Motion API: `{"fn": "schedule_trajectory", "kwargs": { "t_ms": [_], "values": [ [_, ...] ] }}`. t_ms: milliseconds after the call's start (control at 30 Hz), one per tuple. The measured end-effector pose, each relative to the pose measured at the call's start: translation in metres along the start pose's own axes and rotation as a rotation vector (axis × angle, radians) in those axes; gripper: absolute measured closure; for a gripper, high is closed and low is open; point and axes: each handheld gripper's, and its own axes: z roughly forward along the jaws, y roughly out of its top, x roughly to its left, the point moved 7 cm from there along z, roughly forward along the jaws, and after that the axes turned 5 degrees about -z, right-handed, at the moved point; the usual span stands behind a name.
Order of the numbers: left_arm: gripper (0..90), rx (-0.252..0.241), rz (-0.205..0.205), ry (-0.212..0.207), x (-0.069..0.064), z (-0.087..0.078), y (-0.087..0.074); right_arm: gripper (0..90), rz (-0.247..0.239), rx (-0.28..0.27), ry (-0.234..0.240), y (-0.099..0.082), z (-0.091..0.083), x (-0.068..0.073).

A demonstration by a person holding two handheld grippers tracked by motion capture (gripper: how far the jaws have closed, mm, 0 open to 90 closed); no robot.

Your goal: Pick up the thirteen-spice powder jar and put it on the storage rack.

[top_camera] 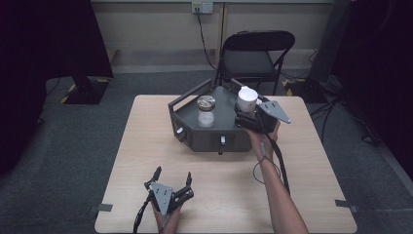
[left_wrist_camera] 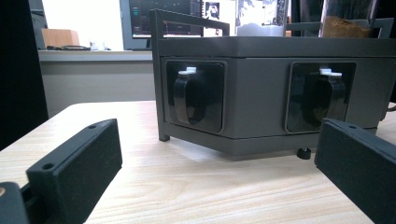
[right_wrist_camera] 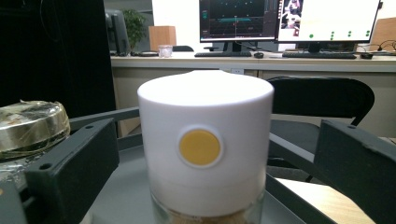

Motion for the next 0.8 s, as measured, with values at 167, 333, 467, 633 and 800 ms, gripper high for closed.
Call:
{"fn": "schedule_trajectory", "kwargs": {
  "t_ms": [167, 333, 467, 633, 800],
  "values": [
    [0.1, 0.0, 0.0, 0.0, 0.0, 0.0, 0.0, 0.0, -0.001, -0.012, -0.004, -0.003, -0.006, -0.001],
    [0.1, 0.001, 0.0, 0.0, 0.0, 0.0, 0.0, 0.0, 0.001, -0.012, -0.014, -0.008, -0.01, -0.002],
    [0.1, 0.0, 0.0, 0.0, 0.0, 0.0, 0.0, 0.0, 0.004, -0.02, -0.016, -0.011, -0.014, -0.002],
    [0.1, 0.001, 0.0, 0.001, 0.0, 0.0, 0.0, 0.0, -0.004, -0.037, -0.014, -0.012, -0.021, -0.003],
    [0.1, 0.0, 0.0, 0.001, 0.0, 0.0, 0.0, 0.0, 0.007, -0.06, -0.013, -0.014, -0.03, -0.004]
  ]
}}
